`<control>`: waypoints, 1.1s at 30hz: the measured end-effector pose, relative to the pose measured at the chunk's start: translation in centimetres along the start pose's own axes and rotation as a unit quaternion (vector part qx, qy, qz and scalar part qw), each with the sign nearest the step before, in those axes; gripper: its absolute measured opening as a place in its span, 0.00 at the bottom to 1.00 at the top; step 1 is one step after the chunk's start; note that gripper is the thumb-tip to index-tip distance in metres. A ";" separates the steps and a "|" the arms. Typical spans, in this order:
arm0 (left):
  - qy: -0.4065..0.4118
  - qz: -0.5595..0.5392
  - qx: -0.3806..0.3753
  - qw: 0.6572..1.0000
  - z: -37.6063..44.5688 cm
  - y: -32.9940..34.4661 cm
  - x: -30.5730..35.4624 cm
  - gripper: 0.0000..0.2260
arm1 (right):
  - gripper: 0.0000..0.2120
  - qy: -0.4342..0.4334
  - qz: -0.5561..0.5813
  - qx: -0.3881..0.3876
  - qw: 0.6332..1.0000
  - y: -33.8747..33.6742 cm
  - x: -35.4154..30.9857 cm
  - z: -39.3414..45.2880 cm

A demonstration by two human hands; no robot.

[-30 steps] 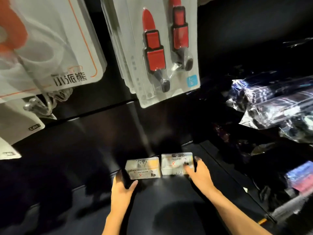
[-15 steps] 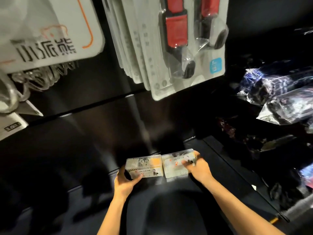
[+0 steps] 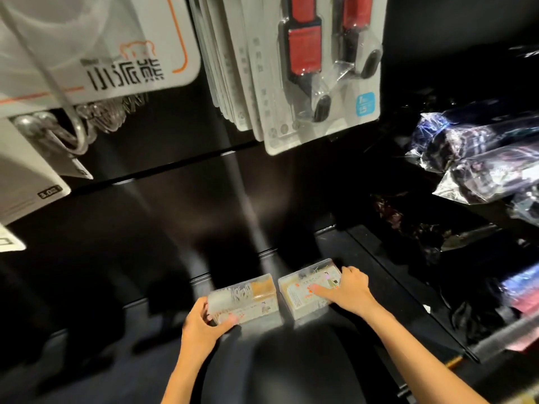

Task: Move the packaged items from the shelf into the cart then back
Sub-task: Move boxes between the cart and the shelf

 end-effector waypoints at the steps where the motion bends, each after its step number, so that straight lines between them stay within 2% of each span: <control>1: 0.005 0.002 0.000 1.000 -0.1 0.1 0.2 0.21 | 0.45 0.014 -0.038 0.009 0.999 0.2 -0.2 -0.2; 5: 0.005 -0.002 0.011 1.000 -0.5 0.9 1.1 0.23 | 0.42 0.041 -0.063 0.016 0.997 0.1 -1.1 -0.8; 9: -0.011 -0.023 0.020 0.999 -0.6 1.5 1.0 0.25 | 0.47 0.054 -0.050 0.014 0.997 0.1 -1.1 -0.7; 12: -0.007 -0.030 0.024 0.999 -0.9 1.7 1.4 0.26 | 0.49 0.061 0.011 -0.018 0.998 0.3 -0.5 -0.2; 15: -0.003 -0.049 0.026 0.998 -1.1 1.8 1.8 0.26 | 0.58 0.052 0.044 -0.082 0.994 1.9 2.5 4.0; 16: -0.002 -0.057 0.026 0.998 -1.1 1.7 2.1 0.26 | 0.58 0.048 0.052 -0.092 0.993 2.0 2.7 4.2; 17: -0.002 -0.067 0.024 0.997 -1.1 1.7 2.3 0.25 | 0.55 0.044 0.073 -0.102 0.991 1.8 2.7 4.0; 20: -0.009 -0.100 0.014 0.995 -1.2 1.8 3.0 0.21 | 0.36 0.043 0.143 -0.124 0.981 -0.2 0.9 0.3; 22: -0.020 -0.123 0.011 0.992 -1.3 2.0 3.4 0.21 | 0.28 0.036 0.175 -0.162 0.970 -0.7 0.6 -0.6; 27: -0.039 -0.162 0.006 0.986 -1.3 2.8 4.0 0.23 | 0.22 0.030 0.202 -0.186 0.961 -0.7 1.0 -1.7; 30: -0.049 -0.176 0.019 0.983 -1.3 2.9 4.3 0.22 | 0.18 0.045 0.224 -0.184 0.956 -0.8 1.8 -2.3; 33: -0.058 -0.194 0.017 0.979 -1.6 3.0 4.5 0.19 | 0.17 0.051 0.260 -0.221 0.939 -1.3 2.8 -3.8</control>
Point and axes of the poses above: each hand's wrist, its own z-axis towards the middle knuckle, its own y-axis out of the palm, x = y × z, the point moved 2 cm from there along z, towards the middle knuckle, and after that the axes turned 13 degrees about y, right-handed, at the moved point
